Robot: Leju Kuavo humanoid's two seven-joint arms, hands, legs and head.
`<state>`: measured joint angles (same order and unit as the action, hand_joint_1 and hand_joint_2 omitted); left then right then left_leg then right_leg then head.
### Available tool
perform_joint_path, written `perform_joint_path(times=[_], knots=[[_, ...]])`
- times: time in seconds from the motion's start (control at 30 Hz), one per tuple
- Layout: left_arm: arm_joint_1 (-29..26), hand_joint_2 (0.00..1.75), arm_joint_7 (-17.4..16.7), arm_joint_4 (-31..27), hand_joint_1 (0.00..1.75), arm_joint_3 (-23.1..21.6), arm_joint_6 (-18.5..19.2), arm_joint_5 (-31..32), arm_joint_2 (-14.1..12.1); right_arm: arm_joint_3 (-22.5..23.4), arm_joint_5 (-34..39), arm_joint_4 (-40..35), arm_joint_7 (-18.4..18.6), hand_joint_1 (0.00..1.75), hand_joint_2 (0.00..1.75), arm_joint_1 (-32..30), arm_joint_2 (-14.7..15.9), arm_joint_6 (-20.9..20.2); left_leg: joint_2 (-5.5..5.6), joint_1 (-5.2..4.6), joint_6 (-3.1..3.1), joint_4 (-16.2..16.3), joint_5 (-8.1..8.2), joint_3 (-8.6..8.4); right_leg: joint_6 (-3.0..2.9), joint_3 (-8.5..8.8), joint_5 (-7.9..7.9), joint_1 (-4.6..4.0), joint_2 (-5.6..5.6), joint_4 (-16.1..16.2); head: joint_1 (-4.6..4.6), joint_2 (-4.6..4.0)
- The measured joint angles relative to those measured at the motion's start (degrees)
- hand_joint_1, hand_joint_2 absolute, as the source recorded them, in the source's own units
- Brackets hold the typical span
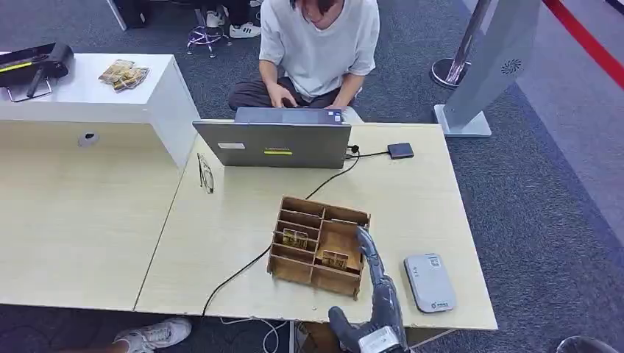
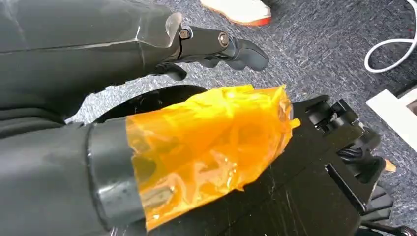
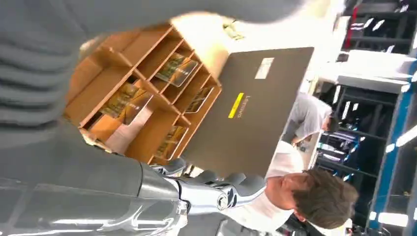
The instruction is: Pass the card to the sensor for recognition and then transmit it.
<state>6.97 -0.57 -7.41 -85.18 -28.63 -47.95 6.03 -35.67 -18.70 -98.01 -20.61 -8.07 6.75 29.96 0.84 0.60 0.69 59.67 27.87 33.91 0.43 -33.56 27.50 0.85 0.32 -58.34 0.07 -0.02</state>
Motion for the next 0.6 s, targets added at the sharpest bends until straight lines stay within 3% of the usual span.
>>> perform_joint_path(times=[0.27,0.6], knots=[[0.02,0.0,-0.02,0.0,0.0,0.0,-0.02,0.48,0.0,0.02,-4.34,2.97,2.06,0.0,1.75,1.32,0.0,0.05,0.0,0.0,0.0,0.0,0.0,0.01,0.0,0.0,0.0,0.0,0.0,0.0,0.0,0.0],[0.05,0.0,-0.02,0.0,0.0,0.0,0.0,1.18,0.0,2.92,-12.29,4.92,5.0,0.0,1.75,4.84,-0.02,-3.71,0.0,0.0,0.0,0.02,-0.01,0.0,0.0,0.02,-0.01,0.0,0.0,0.0,0.0,0.0]])
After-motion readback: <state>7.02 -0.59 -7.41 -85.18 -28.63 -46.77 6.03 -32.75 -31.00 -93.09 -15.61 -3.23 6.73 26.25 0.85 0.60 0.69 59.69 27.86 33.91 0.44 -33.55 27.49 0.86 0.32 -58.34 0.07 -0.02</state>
